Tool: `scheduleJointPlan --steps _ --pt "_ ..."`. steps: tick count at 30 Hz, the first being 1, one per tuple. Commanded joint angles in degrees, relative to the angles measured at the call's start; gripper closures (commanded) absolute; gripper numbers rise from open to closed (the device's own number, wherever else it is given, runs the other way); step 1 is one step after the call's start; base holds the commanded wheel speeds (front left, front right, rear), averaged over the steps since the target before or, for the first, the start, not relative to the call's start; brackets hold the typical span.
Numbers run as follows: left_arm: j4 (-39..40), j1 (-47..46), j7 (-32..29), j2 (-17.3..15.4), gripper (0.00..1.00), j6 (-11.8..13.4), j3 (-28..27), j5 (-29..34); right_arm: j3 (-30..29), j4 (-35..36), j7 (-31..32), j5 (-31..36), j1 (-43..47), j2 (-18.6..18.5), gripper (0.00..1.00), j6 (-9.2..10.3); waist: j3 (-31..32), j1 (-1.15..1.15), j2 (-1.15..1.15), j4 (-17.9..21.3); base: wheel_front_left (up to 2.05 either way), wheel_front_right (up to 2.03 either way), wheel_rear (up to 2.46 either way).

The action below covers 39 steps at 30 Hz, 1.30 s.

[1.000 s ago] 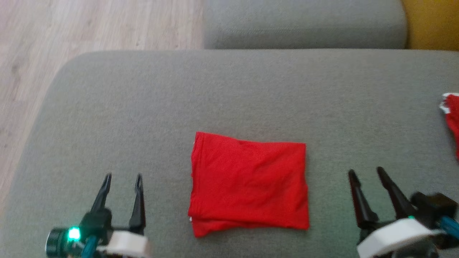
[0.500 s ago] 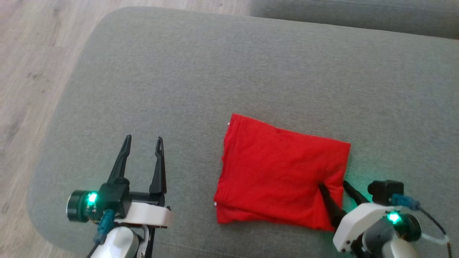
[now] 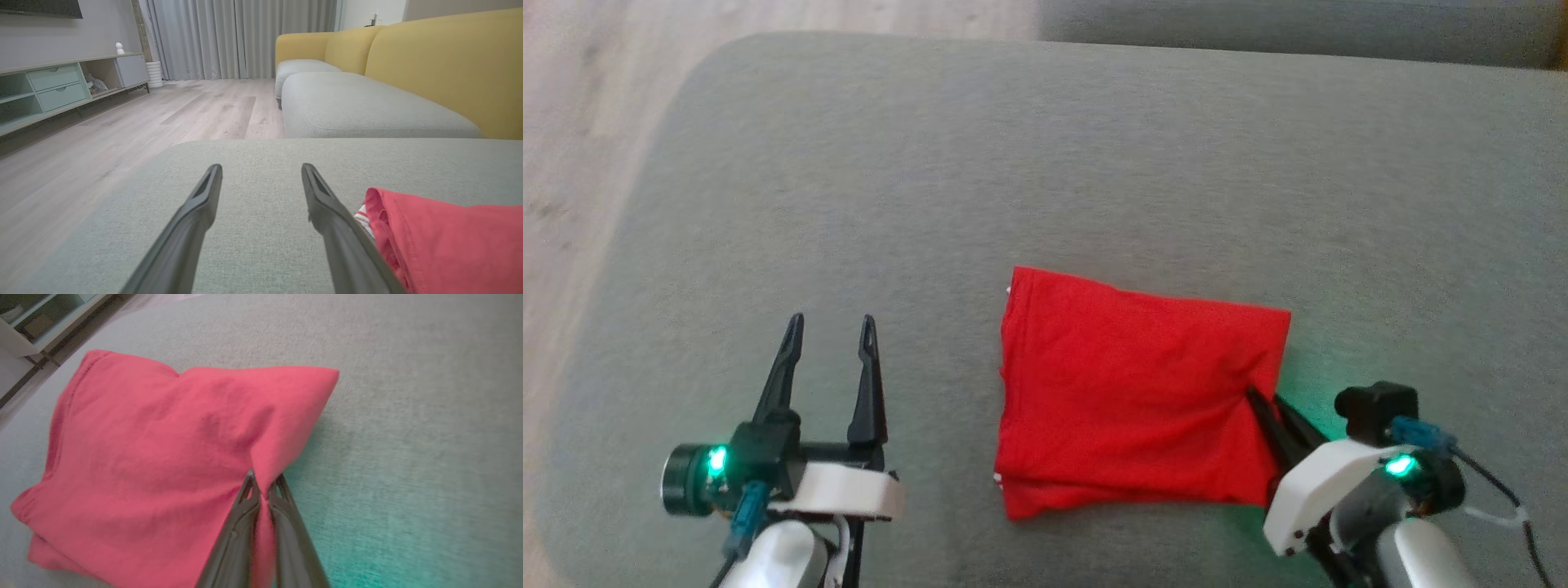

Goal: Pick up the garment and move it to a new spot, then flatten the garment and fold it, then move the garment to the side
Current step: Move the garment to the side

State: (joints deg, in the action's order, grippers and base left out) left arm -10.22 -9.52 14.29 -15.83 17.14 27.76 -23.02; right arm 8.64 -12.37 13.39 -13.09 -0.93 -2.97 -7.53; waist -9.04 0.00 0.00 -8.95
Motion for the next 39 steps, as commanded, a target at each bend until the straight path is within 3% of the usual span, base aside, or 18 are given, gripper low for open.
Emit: scheduleJointPlan --steps 1,9,15,23,33,39 --pt "2.0 -0.5 0.7 -1.2 0.00 0.2 -2.7 0.1 1.3 3.1 -1.1 0.4 -2.4 -2.0 1.00 0.04 0.2 0.00 0.00 4.4 0.00 0.00 0.00" --pt "3.2 -1.3 0.7 -1.3 0.00 -0.3 -3.5 0.9 0.1 6.3 -1.3 -0.5 -5.3 -9.7 1.00 0.04 -1.6 0.00 0.00 14.6 0.00 0.00 0.00" --pt "3.5 -3.4 0.7 -0.9 0.00 -1.1 -3.1 1.7 -1.3 5.4 -1.5 -2.4 -10.0 -13.9 1.00 0.04 -4.4 0.00 0.00 18.5 0.00 0.00 0.00" --pt "4.1 -7.6 0.7 -0.6 0.00 -2.0 -2.0 3.2 -5.8 2.0 -2.0 -3.4 -19.5 -19.7 1.00 0.04 -10.7 0.00 0.00 18.2 0.00 0.00 0.00" --pt "3.9 -14.1 0.7 0.1 0.00 -3.9 0.2 5.7 -25.4 -3.4 0.0 -1.5 -26.0 -31.2 1.00 0.04 -18.1 0.00 0.00 15.3 0.00 0.00 0.00" --pt "3.2 -17.7 0.7 0.6 0.00 -5.1 1.0 6.8 -31.7 -10.7 -2.4 3.8 -29.6 -35.0 1.00 0.04 -21.2 0.00 0.00 14.4 0.00 0.00 0.00"
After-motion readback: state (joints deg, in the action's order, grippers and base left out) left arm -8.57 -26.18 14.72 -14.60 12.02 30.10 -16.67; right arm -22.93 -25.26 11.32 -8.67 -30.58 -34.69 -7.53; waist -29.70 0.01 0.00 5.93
